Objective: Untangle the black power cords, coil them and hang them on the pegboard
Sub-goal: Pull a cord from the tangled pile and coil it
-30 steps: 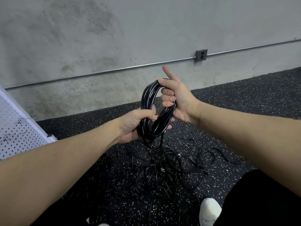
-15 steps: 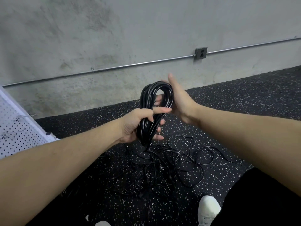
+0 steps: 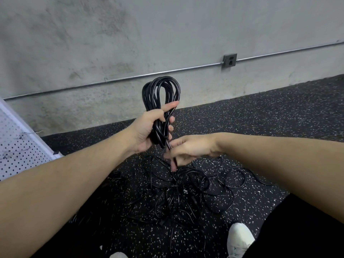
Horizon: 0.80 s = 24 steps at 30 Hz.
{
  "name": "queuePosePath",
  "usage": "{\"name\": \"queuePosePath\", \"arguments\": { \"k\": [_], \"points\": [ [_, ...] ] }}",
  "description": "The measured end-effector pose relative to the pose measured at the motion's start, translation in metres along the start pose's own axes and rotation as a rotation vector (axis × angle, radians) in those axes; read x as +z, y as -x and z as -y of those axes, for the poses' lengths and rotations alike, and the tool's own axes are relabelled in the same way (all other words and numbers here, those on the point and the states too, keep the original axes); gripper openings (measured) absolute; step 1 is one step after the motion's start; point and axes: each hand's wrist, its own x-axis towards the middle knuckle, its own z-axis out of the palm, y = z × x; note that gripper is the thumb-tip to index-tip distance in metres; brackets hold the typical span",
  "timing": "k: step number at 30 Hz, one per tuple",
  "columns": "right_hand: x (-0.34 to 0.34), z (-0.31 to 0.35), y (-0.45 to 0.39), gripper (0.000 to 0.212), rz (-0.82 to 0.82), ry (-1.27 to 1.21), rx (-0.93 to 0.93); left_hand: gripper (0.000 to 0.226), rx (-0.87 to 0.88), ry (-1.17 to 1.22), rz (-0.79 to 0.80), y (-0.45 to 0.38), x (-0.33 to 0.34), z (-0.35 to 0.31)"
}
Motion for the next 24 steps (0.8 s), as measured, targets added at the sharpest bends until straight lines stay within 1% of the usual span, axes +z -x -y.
{"name": "queuePosePath", "arguments": {
  "k": [2,3,7,9,10,12,14,16,20,22,24],
  "points": [
    [-0.007,-0.001,0.003,0.029,-0.033,0.098,-0.02,0.057,-0.001,-0.037,-0.084,-0.002,-0.005,-0.002],
    [-0.011,-0.003,0.003,0.031,-0.063,0.178,-0.022,0.056,-0.002,-0.072,-0.124,-0.003,-0.008,-0.003],
    [-0.022,-0.01,0.008,0.031,-0.153,0.44,0.024,0.049,-0.003,-0.326,-0.247,-0.002,-0.027,-0.001],
    [-0.027,-0.015,0.013,0.03,-0.153,0.453,0.093,0.048,-0.006,-0.478,-0.326,-0.001,-0.039,0.004],
    [-0.028,-0.018,0.016,0.027,-0.154,0.411,0.108,0.048,-0.011,-0.559,-0.34,0.001,-0.043,0.006],
    [-0.033,-0.02,0.021,0.027,-0.175,0.267,0.072,0.047,-0.02,-0.707,-0.31,0.003,-0.049,0.011],
    [-0.036,-0.016,0.026,0.025,-0.239,0.095,0.0,0.045,-0.045,-0.834,-0.277,0.004,-0.049,0.013],
    [-0.039,-0.009,0.026,0.024,-0.322,-0.03,-0.074,0.043,-0.085,-0.897,-0.256,0.007,-0.044,0.014],
    [-0.038,-0.001,0.021,0.027,-0.532,-0.063,-0.147,0.033,-0.11,-0.887,-0.201,0.005,-0.038,0.018],
    [-0.04,0.001,0.019,0.029,-0.669,-0.112,-0.156,0.018,-0.112,-0.83,-0.164,0.004,-0.035,0.02],
    [-0.042,0.001,0.017,0.03,-0.74,-0.252,-0.189,0.042,-0.126,-0.768,-0.15,0.005,-0.026,0.02]
  ]
}}
